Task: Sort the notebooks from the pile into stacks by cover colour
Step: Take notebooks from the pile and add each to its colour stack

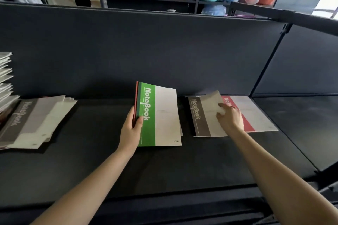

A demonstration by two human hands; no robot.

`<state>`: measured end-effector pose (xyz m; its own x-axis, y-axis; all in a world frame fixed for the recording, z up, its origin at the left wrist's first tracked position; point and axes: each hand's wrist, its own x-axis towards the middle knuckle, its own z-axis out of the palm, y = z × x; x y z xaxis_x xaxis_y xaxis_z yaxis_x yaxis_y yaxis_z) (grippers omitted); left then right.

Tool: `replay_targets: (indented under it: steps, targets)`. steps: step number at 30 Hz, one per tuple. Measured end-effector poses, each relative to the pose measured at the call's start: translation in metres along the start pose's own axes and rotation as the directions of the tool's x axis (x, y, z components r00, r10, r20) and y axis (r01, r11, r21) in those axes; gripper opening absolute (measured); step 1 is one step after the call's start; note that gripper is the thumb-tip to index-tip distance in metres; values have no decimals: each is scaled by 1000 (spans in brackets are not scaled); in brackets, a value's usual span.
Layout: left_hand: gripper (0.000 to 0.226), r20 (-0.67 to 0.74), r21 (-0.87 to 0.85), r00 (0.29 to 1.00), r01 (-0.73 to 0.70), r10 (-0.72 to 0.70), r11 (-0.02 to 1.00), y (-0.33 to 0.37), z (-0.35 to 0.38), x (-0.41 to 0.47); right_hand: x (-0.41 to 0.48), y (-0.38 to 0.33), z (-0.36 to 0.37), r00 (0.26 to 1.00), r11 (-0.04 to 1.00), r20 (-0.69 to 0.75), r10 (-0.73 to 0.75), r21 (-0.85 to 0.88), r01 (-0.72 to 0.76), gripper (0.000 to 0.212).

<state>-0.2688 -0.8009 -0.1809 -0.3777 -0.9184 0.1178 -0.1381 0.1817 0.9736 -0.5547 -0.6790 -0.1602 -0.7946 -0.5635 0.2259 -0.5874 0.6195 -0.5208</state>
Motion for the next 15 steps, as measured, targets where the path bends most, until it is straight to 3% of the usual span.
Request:
replay_targets:
  steps: [4, 8, 12, 15]
  targets:
    - [52, -56, -17, 998, 31, -31, 999, 3, 2, -3, 6, 3, 9, 995, 990, 89, -32, -137, 44, 32]
    - [52, -69, 11, 997, 22, -21, 1000, 5, 5, -5, 4, 8, 16, 960, 922, 275, -57, -354, 156, 44]
    - [53, -79, -39, 996, 41, -44, 998, 3, 3, -5, 7, -2, 13, 933, 895, 359, -11, -412, 169, 53]
    - [50, -75, -113, 996, 44, -53, 993, 4, 1, -5, 0, -26, 7, 930, 923, 338, -143, -293, 248, 51]
